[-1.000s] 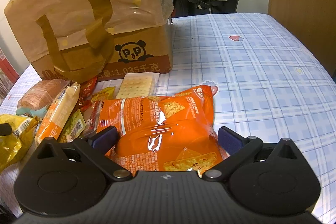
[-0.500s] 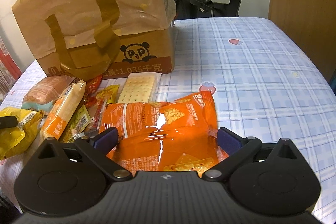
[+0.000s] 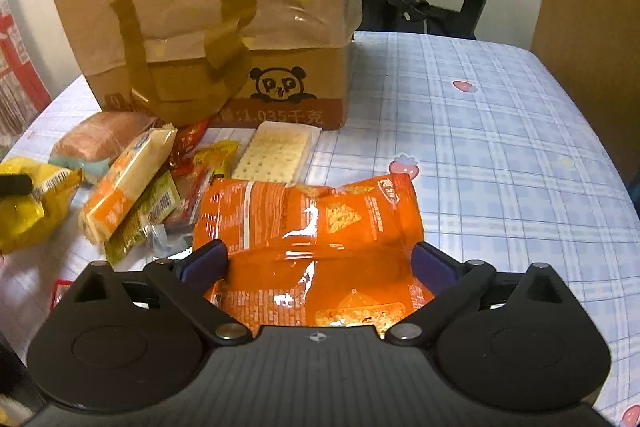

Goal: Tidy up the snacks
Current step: 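Lift the yellow bag with the left tool while the right tool lifts the orange bag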

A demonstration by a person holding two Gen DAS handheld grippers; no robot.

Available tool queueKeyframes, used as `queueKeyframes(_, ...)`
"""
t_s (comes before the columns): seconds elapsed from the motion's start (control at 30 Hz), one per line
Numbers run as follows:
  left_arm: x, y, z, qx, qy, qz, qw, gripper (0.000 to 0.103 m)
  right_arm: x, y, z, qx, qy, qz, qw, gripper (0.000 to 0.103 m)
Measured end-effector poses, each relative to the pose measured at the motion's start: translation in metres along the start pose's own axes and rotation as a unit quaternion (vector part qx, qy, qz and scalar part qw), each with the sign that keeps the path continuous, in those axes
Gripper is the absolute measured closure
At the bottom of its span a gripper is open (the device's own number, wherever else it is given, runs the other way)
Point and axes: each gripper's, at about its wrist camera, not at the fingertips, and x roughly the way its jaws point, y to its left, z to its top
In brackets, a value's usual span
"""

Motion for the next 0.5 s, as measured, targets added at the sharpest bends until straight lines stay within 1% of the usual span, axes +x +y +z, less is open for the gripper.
queueKeyframes(0.2,-0.005,0.000,-0.001,0.000,-0.008,-0.005,1.0000,0.032,0.008,-0.003,-0.005,0.020,-0.012,0.004,1.000,0.000)
queueKeyframes(0.3,-0.011,-0.001,-0.001,0.000,-0.016,-0.008,0.9998,0.032,0.007,-0.001,-0.005,0.014,-0.015,0.001,1.000,0.000)
queueKeyframes(0.33,-0.013,-0.002,0.000,0.000,-0.018,-0.009,0.9998,0.032,0.006,0.000,-0.005,0.011,-0.017,0.002,1.000,0.004)
queueKeyframes(0.37,-0.015,-0.002,0.000,-0.001,-0.021,-0.010,0.9997,0.032,0.003,0.001,-0.005,0.007,-0.021,0.003,1.000,0.013)
queueKeyframes(0.43,-0.018,-0.002,0.002,-0.004,-0.026,-0.010,0.9996,0.032,-0.002,0.001,-0.003,0.001,-0.027,0.002,1.000,0.023)
queueKeyframes(0.47,-0.020,-0.001,0.003,-0.004,-0.028,-0.011,0.9995,0.032,-0.004,0.001,-0.002,-0.001,-0.029,0.002,1.000,0.027)
queueKeyframes(0.5,-0.021,-0.001,0.003,-0.005,-0.030,-0.011,0.9995,0.032,-0.005,0.001,-0.002,0.000,-0.030,0.004,1.000,0.029)
